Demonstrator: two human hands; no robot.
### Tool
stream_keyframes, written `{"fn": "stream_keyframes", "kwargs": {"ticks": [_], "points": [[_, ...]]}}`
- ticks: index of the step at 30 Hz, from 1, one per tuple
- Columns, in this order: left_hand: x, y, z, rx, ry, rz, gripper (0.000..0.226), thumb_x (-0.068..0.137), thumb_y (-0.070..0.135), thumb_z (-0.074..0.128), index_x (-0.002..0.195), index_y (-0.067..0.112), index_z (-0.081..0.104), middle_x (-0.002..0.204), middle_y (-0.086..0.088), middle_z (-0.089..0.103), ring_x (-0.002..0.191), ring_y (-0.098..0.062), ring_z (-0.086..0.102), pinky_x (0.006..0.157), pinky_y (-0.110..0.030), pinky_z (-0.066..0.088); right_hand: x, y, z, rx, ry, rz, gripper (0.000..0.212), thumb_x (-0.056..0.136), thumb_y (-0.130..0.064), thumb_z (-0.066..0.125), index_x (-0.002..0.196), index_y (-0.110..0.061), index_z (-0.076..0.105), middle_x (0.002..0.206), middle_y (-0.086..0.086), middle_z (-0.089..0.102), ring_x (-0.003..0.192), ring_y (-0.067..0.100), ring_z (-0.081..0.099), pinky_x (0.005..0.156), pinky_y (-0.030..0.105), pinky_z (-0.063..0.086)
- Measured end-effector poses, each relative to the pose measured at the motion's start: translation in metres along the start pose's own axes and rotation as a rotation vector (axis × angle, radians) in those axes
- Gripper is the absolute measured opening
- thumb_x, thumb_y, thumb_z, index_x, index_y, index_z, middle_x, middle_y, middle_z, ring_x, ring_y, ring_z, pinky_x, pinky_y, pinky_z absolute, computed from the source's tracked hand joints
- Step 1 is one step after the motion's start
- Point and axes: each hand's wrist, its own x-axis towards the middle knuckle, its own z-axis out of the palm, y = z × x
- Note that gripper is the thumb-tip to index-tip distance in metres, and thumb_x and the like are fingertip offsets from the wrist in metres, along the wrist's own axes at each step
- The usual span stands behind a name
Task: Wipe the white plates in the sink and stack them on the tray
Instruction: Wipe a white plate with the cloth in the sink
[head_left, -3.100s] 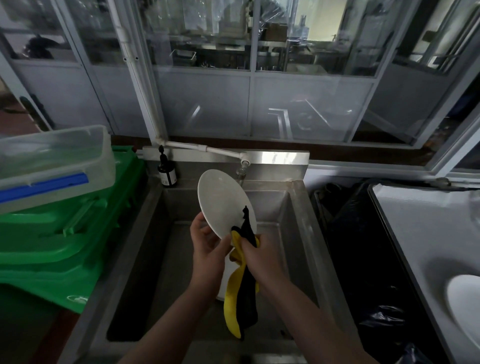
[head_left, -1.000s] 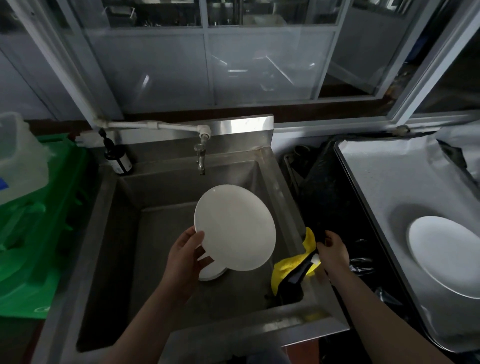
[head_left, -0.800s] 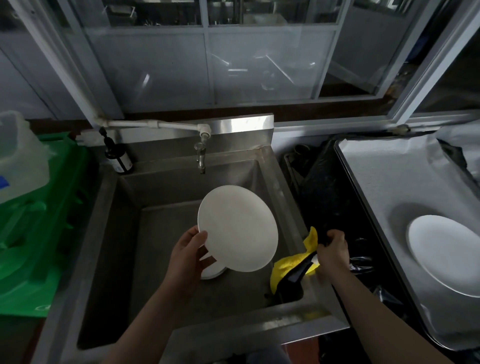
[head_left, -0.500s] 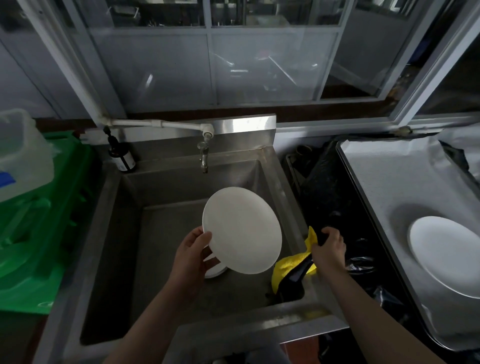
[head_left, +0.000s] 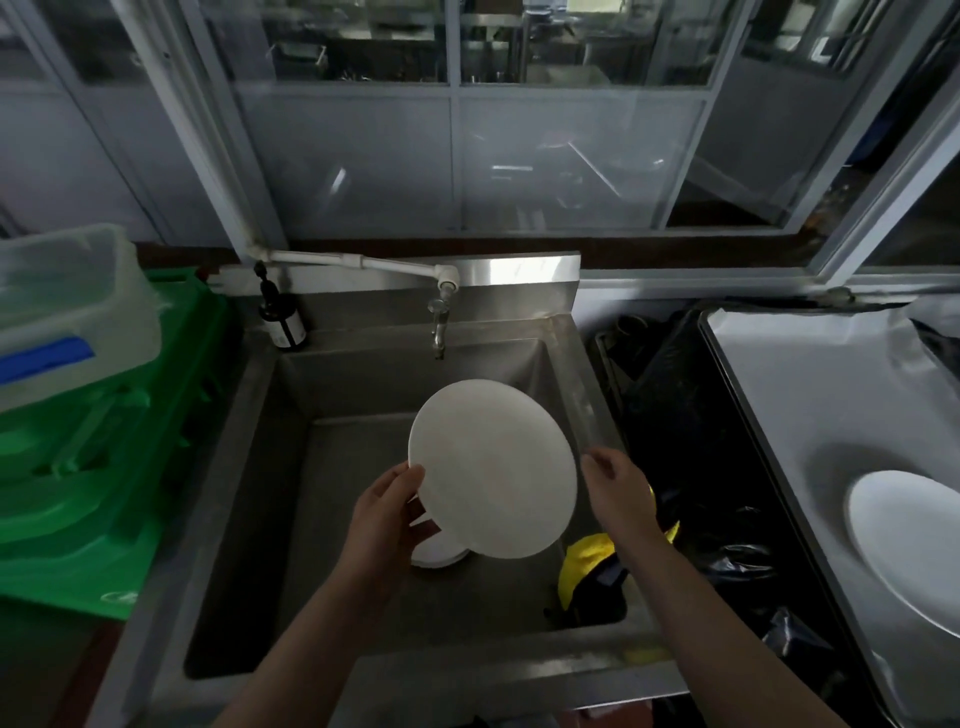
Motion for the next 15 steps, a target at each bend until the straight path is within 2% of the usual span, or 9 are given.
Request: {"fn": "stream_keyframes", "kwargs": {"ticks": [5, 6, 8, 11, 13, 15], "points": [[-0.003, 0.004, -0.008, -0.022, 0.002, 0.002, 0.023, 0.101, 0.022, 0.052, 0.112, 0.007, 0.066, 0.107, -0.013, 0.074, 0.094, -0.025, 0.069, 0.068, -0.034, 0.055, -0.003, -0.015, 0.003, -0.008, -0.064, -0.053, 0.019, 0.1, -0.028, 0.053, 0.11, -0.019, 0.066, 0.093, -0.006, 0.062, 0.08, 0.004, 0.052, 0.063, 0.021, 0.04], [-0.004, 0.005, -0.009, -0.024, -0.001, 0.005, 0.023, 0.101, 0.022, 0.052, 0.111, 0.007, 0.065, 0.106, -0.012, 0.074, 0.092, -0.024, 0.069, 0.067, -0.034, 0.055, -0.003, -0.017, 0.004, 0.009, -0.085, -0.053, 0.016, 0.099, -0.028, 0.054, 0.106, -0.02, 0.066, 0.089, -0.008, 0.062, 0.08, 0.004, 0.054, 0.064, 0.022, 0.043], [-0.004, 0.007, -0.01, -0.025, -0.007, 0.012, 0.022, 0.101, 0.022, 0.052, 0.109, 0.007, 0.065, 0.102, -0.012, 0.073, 0.089, -0.023, 0.068, 0.066, -0.033, 0.055, 0.0, -0.017, 0.006, 0.07, -0.108, -0.026, 0.01, 0.096, -0.028, 0.059, 0.098, -0.022, 0.067, 0.09, -0.005, 0.066, 0.087, 0.014, 0.062, 0.076, 0.034, 0.054], [-0.003, 0.009, -0.016, 0.007, -0.004, 0.035, 0.02, 0.101, 0.021, 0.052, 0.107, 0.007, 0.064, 0.098, -0.012, 0.07, 0.087, -0.023, 0.067, 0.063, -0.032, 0.055, 0.004, -0.019, 0.007, 0.16, -0.124, 0.016, 0.005, 0.09, -0.026, 0.067, 0.087, -0.025, 0.071, 0.091, 0.003, 0.072, 0.091, 0.024, 0.067, 0.086, 0.049, 0.057], [-0.001, 0.009, -0.02, 0.047, -0.005, 0.063, 0.021, 0.101, 0.021, 0.052, 0.108, 0.006, 0.065, 0.1, -0.011, 0.071, 0.091, -0.023, 0.066, 0.063, -0.031, 0.056, 0.005, -0.02, 0.007, 0.197, -0.13, 0.019, 0.004, 0.088, -0.025, 0.07, 0.085, -0.026, 0.072, 0.091, 0.003, 0.072, 0.092, 0.024, 0.067, 0.087, 0.05, 0.056], [0.001, 0.01, -0.023, 0.083, 0.001, 0.101, 0.02, 0.102, 0.02, 0.052, 0.106, 0.009, 0.068, 0.1, -0.007, 0.071, 0.095, -0.022, 0.065, 0.063, -0.029, 0.056, 0.003, -0.024, 0.006, 0.232, -0.118, 0.019, 0.003, 0.088, -0.024, 0.071, 0.087, -0.026, 0.072, 0.094, 0.001, 0.071, 0.094, 0.023, 0.065, 0.085, 0.046, 0.056]]}}
